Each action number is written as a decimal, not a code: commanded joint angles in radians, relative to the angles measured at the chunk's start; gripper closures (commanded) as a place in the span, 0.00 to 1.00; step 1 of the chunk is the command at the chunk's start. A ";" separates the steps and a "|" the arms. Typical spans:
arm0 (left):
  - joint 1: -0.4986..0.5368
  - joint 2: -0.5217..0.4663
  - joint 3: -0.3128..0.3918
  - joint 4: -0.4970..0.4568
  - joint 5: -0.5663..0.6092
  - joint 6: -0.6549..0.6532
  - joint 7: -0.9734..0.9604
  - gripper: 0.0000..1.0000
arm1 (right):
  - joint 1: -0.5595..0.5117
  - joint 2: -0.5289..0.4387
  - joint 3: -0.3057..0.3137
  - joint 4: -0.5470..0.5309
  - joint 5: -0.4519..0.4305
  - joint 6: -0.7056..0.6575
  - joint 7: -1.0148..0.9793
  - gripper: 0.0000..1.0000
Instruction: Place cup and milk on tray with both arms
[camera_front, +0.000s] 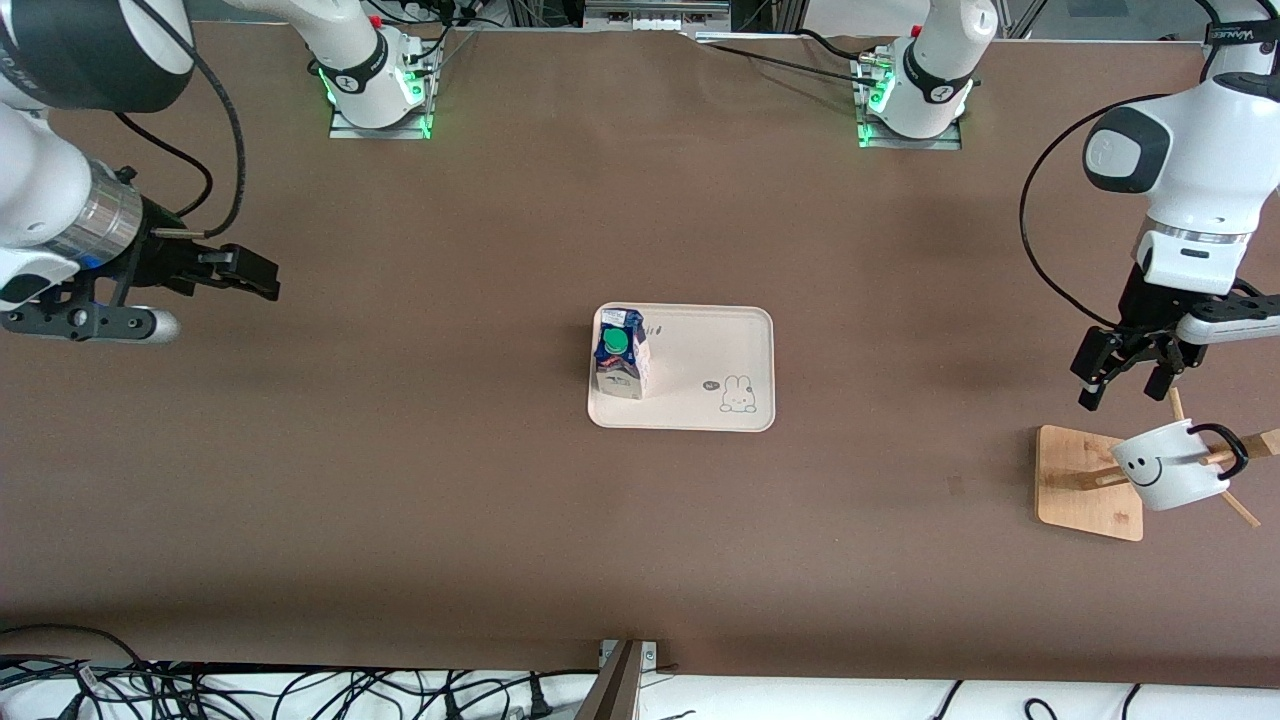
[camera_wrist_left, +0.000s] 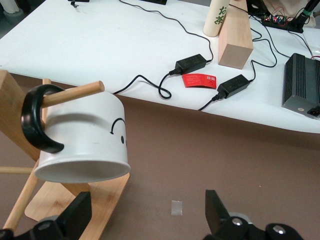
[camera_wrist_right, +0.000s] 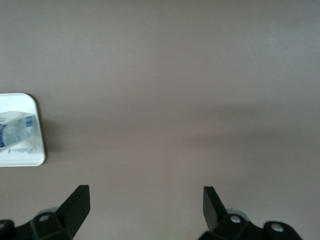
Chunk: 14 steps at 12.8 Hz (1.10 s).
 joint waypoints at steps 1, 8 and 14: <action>-0.006 -0.009 -0.001 -0.037 -0.020 0.018 -0.002 0.00 | -0.229 -0.138 0.280 -0.130 -0.097 0.053 -0.008 0.00; -0.035 0.041 -0.001 -0.065 -0.136 0.094 -0.033 0.00 | -0.549 -0.357 0.629 -0.407 -0.167 0.150 0.003 0.00; -0.043 0.117 -0.001 -0.062 -0.136 0.277 -0.033 0.00 | -0.546 -0.330 0.627 -0.364 -0.199 0.179 -0.003 0.00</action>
